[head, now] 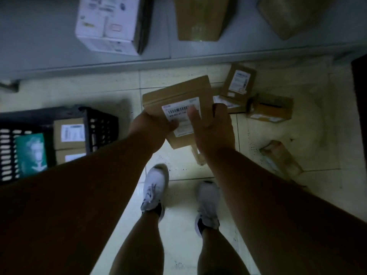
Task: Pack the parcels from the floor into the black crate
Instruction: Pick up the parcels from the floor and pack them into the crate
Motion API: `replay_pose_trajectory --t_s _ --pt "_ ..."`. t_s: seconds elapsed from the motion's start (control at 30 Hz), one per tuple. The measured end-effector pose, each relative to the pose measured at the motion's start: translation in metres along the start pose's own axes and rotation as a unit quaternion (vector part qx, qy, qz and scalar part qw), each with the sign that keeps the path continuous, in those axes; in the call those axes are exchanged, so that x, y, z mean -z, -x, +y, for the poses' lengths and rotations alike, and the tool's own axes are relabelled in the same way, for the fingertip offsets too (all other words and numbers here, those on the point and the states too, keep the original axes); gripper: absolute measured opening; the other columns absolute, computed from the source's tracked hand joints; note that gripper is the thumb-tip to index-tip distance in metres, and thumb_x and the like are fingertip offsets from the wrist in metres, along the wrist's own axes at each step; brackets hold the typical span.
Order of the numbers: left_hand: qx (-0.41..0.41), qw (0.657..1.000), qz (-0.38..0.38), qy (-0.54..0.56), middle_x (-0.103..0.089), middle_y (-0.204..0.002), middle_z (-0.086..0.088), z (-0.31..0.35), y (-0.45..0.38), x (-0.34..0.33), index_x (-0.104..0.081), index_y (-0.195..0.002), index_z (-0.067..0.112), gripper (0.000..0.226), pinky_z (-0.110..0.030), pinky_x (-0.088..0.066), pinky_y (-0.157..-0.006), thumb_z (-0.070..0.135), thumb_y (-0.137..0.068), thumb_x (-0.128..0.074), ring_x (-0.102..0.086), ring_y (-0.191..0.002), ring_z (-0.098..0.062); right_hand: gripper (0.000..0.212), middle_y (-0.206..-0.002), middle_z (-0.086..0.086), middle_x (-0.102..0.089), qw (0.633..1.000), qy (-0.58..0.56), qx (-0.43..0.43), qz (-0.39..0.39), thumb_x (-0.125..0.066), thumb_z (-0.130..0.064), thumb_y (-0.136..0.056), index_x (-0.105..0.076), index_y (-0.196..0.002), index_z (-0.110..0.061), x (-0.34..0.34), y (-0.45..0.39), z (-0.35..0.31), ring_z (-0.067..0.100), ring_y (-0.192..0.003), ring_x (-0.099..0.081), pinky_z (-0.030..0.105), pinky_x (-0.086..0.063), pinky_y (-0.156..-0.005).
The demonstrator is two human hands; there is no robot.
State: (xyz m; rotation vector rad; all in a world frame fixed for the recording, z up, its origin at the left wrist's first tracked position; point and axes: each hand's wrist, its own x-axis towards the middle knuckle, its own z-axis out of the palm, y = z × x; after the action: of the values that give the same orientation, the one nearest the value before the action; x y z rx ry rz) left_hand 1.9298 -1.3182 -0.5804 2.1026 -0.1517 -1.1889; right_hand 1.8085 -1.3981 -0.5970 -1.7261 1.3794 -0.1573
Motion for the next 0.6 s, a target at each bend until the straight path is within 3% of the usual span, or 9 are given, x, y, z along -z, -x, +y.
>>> replay_pose_trajectory --t_s 0.1,0.23,0.3,0.4,0.43,0.5,0.6 --pt "0.038 0.995 0.022 0.085 -0.07 -0.093 0.0 -0.009 0.041 0.036 -0.065 -0.098 0.021 0.023 -0.026 -0.054 -0.065 0.015 -0.08 -0.077 -0.064 -0.074 -0.01 0.084 -0.107 -0.005 -0.061 0.999 0.026 0.038 -0.016 -0.037 -0.094 -0.066 -0.047 -0.116 -0.027 -0.002 0.032 -0.035 0.015 -0.092 -0.064 0.036 -0.059 -0.073" --pt "0.08 0.971 0.002 0.226 -0.075 -0.101 -0.001 -0.028 0.086 0.087 -0.069 -0.101 0.017 0.026 -0.035 -0.052 -0.089 0.007 -0.078 -0.077 -0.069 -0.097 -0.018 0.065 -0.109 -0.005 -0.064 0.981 0.091 0.152 -0.074 -0.052 -0.077 -0.074 -0.051 -0.116 -0.027 -0.01 0.065 -0.073 0.018 -0.098 -0.063 0.04 -0.057 -0.078" --pt "0.086 0.958 0.009 0.274 -0.075 -0.102 0.0 -0.042 0.105 0.117 -0.068 -0.102 0.019 0.028 -0.038 -0.05 -0.094 0.01 -0.077 -0.077 -0.069 -0.101 -0.02 0.056 -0.116 -0.001 -0.062 0.962 0.139 0.211 -0.104 -0.06 -0.062 -0.08 -0.052 -0.122 -0.025 -0.018 0.083 -0.099 0.021 -0.106 -0.057 0.04 -0.053 -0.087" --pt "0.101 0.944 0.033 0.312 -0.074 -0.107 -0.004 -0.072 0.129 0.168 -0.065 -0.111 0.017 0.05 -0.044 -0.051 -0.097 0.021 -0.064 -0.083 -0.069 -0.103 -0.024 0.048 -0.12 0.005 -0.059 0.929 0.197 0.265 -0.166 -0.067 -0.047 -0.085 -0.051 -0.123 -0.022 -0.047 0.11 -0.139 0.026 -0.113 -0.051 0.04 -0.048 -0.091" --pt "0.101 0.942 0.038 0.319 -0.073 -0.109 -0.006 -0.083 0.134 0.186 -0.064 -0.113 0.016 0.055 -0.046 -0.051 -0.096 0.022 -0.062 -0.084 -0.069 -0.103 -0.026 0.047 -0.12 0.006 -0.058 0.919 0.211 0.275 -0.186 -0.067 -0.046 -0.086 -0.05 -0.122 -0.021 -0.06 0.12 -0.153 0.027 -0.114 -0.051 0.038 -0.048 -0.091" --pt "0.098 0.934 0.053 0.338 -0.072 -0.111 -0.009 -0.11 0.142 0.222 -0.062 -0.112 0.015 0.045 -0.042 -0.055 -0.09 0.015 -0.07 -0.08 -0.07 -0.1 -0.026 0.045 -0.124 0.006 -0.057 0.901 0.236 0.285 -0.226 -0.067 -0.043 -0.089 -0.048 -0.123 -0.02 -0.094 0.143 -0.176 0.026 -0.116 -0.052 0.031 -0.045 -0.088" --pt "0.078 0.924 0.085 0.364 -0.072 -0.105 -0.003 -0.154 0.149 0.273 -0.062 -0.106 0.02 0.028 -0.025 -0.058 -0.065 0.006 -0.083 -0.07 -0.072 -0.086 -0.016 0.043 -0.127 0.004 -0.056 0.887 0.258 0.288 -0.254 -0.065 -0.041 -0.091 -0.046 -0.123 -0.021 -0.151 0.182 -0.199 0.024 -0.119 -0.053 0.032 -0.047 -0.091"
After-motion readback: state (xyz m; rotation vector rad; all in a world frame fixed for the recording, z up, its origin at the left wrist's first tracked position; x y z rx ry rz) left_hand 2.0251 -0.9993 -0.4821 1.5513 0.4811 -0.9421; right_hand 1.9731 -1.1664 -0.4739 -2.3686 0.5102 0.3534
